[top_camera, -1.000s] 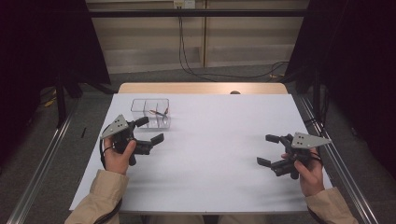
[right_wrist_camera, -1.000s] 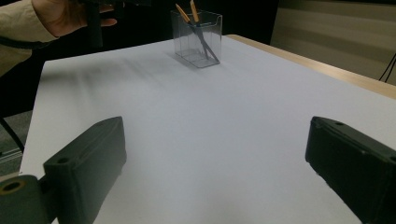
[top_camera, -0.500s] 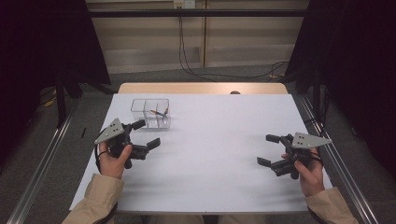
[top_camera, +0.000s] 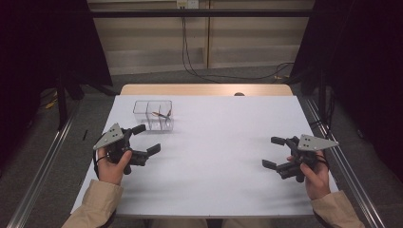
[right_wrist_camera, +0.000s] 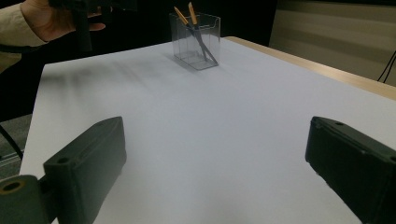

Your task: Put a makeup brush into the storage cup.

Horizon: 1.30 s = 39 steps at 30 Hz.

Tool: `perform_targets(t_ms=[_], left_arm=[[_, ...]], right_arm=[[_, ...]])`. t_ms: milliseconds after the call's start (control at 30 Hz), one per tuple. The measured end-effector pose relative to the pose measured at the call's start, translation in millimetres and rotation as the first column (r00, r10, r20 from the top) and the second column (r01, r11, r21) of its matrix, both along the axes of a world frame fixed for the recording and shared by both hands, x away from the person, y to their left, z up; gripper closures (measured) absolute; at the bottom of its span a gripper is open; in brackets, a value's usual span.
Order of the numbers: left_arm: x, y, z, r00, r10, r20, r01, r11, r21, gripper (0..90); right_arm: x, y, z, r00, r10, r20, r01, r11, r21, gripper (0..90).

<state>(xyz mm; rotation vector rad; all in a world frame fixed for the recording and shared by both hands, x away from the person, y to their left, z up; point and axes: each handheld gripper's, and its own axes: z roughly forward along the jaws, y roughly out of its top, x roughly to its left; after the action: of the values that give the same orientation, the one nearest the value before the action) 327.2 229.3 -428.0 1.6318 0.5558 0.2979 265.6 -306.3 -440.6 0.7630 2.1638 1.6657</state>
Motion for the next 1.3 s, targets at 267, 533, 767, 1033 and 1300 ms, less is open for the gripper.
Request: perform_targets(t_ms=[267, 533, 767, 1033, 1300], left_arm=[[-3.2, 4.6, -0.5, 1.0, -0.003, 0.006, 0.003, 1.0, 0.008, 0.0], [-9.2, 8.0, -3.8, 0.9999, -0.013, -0.009, 0.013, 0.9998, 0.014, 0.0], [-13.4, 10.6, -5.0, 0.9997, -0.022, -0.014, 0.022, 0.9994, 0.027, 0.0], [-17.1, 12.1, -6.9, 0.9995, -0.028, -0.013, 0.029, 0.9987, 0.041, 0.0], [-21.1, 14.5, -7.4, 0.9995, -0.03, -0.012, 0.031, 0.9988, 0.039, 0.0]], right_arm=[[0.2, -0.3, -0.2, 1.0, -0.004, 0.0, 0.004, 1.0, 0.0, 4.6], [0.3, 0.2, -0.3, 1.0, -0.004, -0.001, 0.004, 1.0, -0.002, 4.6], [0.5, -0.2, -0.4, 1.0, -0.003, -0.001, 0.003, 1.0, 0.005, 4.6], [1.5, 0.2, -0.1, 1.0, 0.0, 0.0, 0.0, 1.0, 0.008, 4.6], [3.2, 1.0, -0.4, 1.0, -0.002, 0.001, 0.002, 1.0, 0.008, 4.6]])
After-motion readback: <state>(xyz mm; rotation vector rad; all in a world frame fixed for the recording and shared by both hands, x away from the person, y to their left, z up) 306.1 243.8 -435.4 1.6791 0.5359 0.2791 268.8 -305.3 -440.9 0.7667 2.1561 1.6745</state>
